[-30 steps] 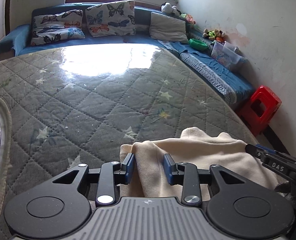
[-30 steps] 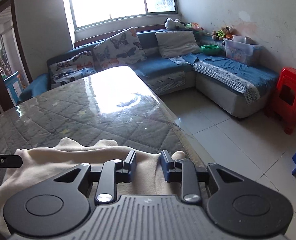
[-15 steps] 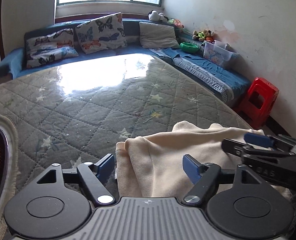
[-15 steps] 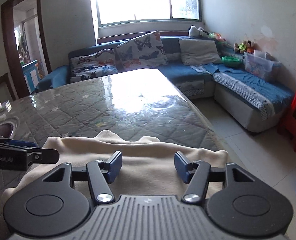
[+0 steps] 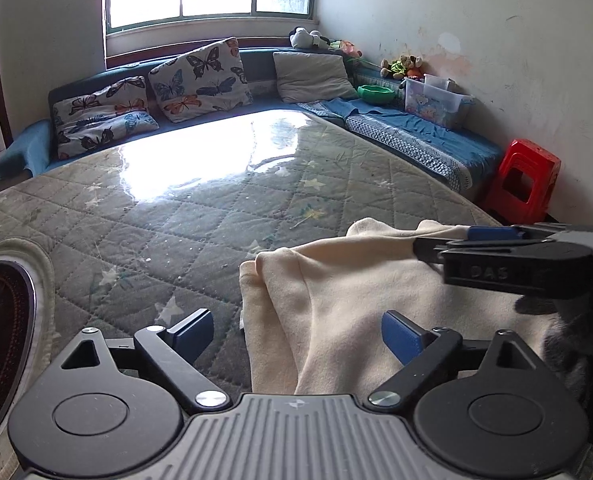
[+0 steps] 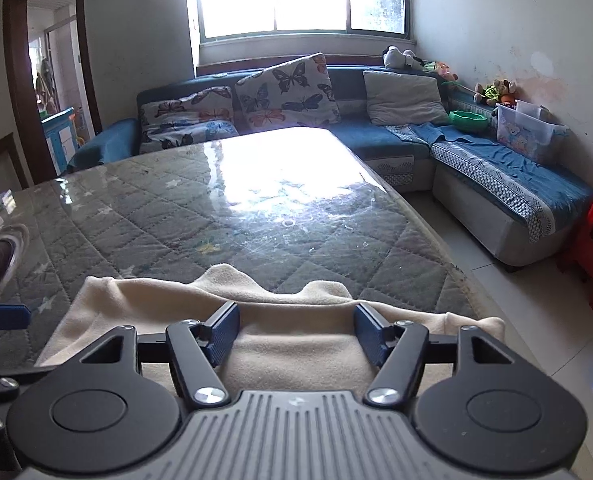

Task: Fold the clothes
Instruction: 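Lower the folded cloth with both grippers and open them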

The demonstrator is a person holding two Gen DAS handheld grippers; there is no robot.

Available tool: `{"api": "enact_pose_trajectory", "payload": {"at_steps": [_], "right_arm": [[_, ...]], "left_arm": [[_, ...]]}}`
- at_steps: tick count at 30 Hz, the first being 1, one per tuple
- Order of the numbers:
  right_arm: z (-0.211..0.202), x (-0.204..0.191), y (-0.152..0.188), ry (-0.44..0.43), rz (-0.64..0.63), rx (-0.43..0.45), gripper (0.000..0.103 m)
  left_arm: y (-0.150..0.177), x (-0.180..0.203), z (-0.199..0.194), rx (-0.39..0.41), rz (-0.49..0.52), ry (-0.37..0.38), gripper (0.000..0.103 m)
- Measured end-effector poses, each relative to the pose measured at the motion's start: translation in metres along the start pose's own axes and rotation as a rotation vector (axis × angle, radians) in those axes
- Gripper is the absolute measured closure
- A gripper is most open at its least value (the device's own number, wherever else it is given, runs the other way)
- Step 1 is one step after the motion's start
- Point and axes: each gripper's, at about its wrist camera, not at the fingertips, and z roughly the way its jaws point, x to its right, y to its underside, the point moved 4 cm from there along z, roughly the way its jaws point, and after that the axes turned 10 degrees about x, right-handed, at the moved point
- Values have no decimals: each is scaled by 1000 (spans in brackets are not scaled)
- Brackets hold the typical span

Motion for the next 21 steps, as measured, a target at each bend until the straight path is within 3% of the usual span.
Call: {"api": "enact_pose_trajectory", "payload": {"at_steps": [16, 21], "right_arm": [[-99, 15, 49, 31, -44, 56, 32], [-117, 10, 65, 43, -115, 60, 31]], "left_arm": [[21, 1, -22, 22, 47, -5, 3], [28, -2, -29, 20, 62, -17, 3]]}}
